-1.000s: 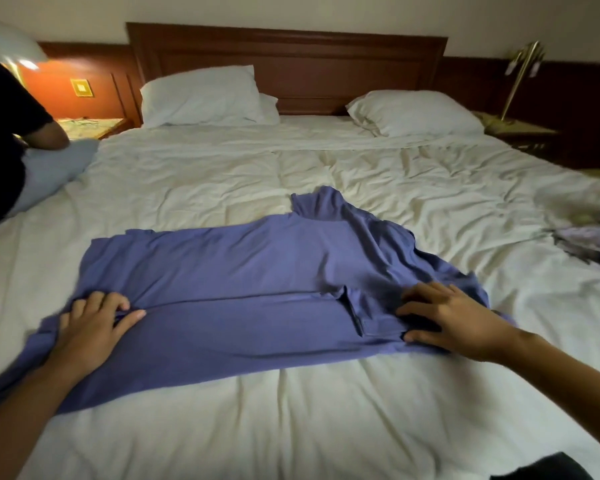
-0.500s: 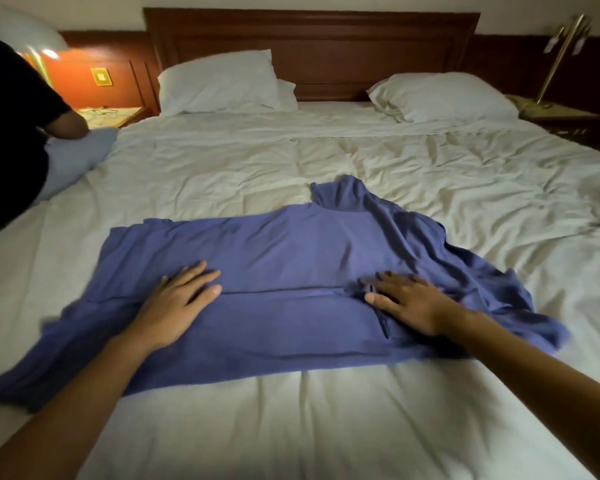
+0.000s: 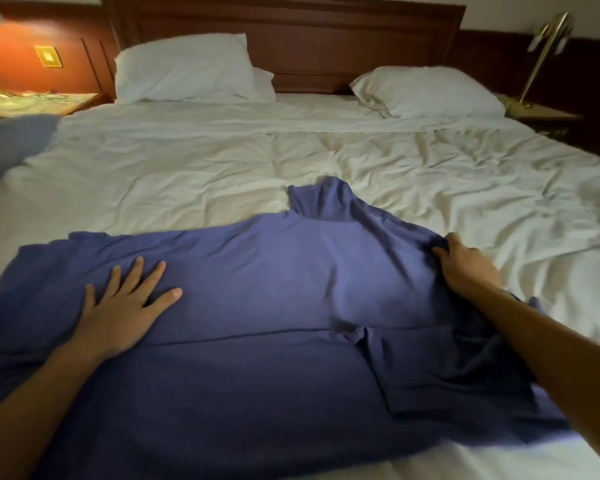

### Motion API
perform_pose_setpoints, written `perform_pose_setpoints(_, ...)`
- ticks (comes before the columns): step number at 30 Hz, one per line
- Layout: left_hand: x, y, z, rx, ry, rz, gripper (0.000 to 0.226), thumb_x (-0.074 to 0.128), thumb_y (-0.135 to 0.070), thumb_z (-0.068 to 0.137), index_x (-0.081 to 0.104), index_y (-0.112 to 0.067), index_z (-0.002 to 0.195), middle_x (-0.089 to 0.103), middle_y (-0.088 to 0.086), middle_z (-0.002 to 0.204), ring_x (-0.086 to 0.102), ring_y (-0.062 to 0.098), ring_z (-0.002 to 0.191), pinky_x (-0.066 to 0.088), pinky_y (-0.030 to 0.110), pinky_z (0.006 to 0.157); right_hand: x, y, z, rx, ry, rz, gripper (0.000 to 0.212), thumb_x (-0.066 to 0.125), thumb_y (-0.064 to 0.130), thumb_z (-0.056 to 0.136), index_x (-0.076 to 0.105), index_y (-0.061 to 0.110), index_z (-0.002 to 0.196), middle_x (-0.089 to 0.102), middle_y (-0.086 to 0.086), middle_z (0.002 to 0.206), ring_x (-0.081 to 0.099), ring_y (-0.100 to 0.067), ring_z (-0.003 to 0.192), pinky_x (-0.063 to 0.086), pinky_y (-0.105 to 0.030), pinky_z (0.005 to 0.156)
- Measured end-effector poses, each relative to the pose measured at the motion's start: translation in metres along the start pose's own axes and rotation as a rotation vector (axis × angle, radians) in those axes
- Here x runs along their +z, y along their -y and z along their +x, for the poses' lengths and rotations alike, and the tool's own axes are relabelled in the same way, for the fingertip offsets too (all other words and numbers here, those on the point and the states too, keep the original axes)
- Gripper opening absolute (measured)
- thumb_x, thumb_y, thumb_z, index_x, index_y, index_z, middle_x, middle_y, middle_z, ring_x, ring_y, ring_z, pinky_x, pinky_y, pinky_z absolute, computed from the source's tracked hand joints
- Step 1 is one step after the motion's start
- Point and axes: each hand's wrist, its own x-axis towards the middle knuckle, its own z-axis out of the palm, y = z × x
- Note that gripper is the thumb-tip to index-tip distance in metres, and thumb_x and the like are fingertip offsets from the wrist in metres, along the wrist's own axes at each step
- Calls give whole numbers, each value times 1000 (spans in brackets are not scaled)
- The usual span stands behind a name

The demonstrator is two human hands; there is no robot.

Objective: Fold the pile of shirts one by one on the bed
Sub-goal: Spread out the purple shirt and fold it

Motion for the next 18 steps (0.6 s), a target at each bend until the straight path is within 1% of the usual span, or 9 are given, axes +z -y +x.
perform_pose_setpoints(2, 0, -2, 3, -18, -10, 11, 89, 7, -85, 71, -17, -51, 150, -24, -14, 163, -16, 21, 153, -9, 55, 120, -1, -9, 5, 73, -52, 26, 22, 34, 35, 104, 38, 13, 103, 60, -33, 109, 58, -47, 100, 39, -45, 77)
perform_pose_setpoints(5, 0, -3, 9, -32, -28, 18, 90, 7, -86, 71, -15, -51, 150, -24, -14, 163, -15, 21, 153, -9, 56, 120, -2, -7, 12, 148, -40, -27, 28, 38, 25, 97, 46, 15, 122, 50, -27, 128, 49, -45, 117, 38, -51, 97)
perform_pose_setpoints(7, 0, 0, 15, -35, -44, 18, 89, 7, -86, 71, -14, -52, 151, -23, -14, 163, -15, 21, 153, -9, 57, 120, -3, 11, 19, 16, -112, -71, 42, 47, 23, 93, 47, 20, 134, 43, -20, 135, 40, -42, 123, 32, -51, 102)
perform_pose_setpoints(9, -1, 4, 24, -40, -61, 2, 88, 8, -86, 72, -12, -53, 151, -21, -15, 163, -14, 20, 153, -8, 57, 120, -2, 40, 26, -245, -176, -31, 48, 55, 25, 93, 49, 22, 140, 42, -16, 143, 37, -39, 129, 30, -51, 104)
perform_pose_setpoints(11, -2, 9, 33, -32, -86, -18, 85, 9, -86, 74, -11, -55, 150, -17, -15, 164, -13, 19, 153, -8, 57, 120, 8, 76, 28, -558, -90, -25, 54, 58, 35, 95, 44, 28, 146, 37, -10, 152, 32, -34, 138, 28, -50, 108)
perform_pose_setpoints(13, -4, 15, 43, -1, -121, -15, 83, 11, -86, 75, -13, -56, 149, -13, -14, 166, -10, 18, 154, -7, 57, 121, 25, 121, 26, -823, 83, -82, 62, 45, 58, 94, 31, 40, 151, 23, 1, 162, 19, -25, 148, 21, -51, 113)
perform_pose_setpoints(15, -7, 20, 54, 34, -163, -1, 85, 13, -88, 75, -14, -55, 149, -11, -13, 166, -7, 18, 154, -6, 57, 121, 46, 170, 26, -929, 216, -89, 75, 29, 77, 85, 17, 48, 153, 10, 11, 165, 5, -18, 152, 13, -50, 116)
perform_pose_setpoints(17, -10, 25, 63, 68, -194, -9, 92, 15, -96, 74, -10, -54, 151, -7, -14, 166, -4, 18, 154, -4, 56, 122, 62, 215, 29, -888, 280, -51, 81, 32, 79, 83, 9, 47, 154, 8, 12, 165, 1, -18, 152, 8, -51, 118)
perform_pose_setpoints(18, -13, 27, 67, 91, -220, -19, 96, 16, -97, 71, -6, -53, 153, -1, -14, 167, -1, 19, 154, -4, 55, 121, 69, 233, 33, -842, 310, -38, 82, 38, 77, 85, 10, 45, 155, 13, 10, 165, 3, -20, 152, 7, -51, 118)
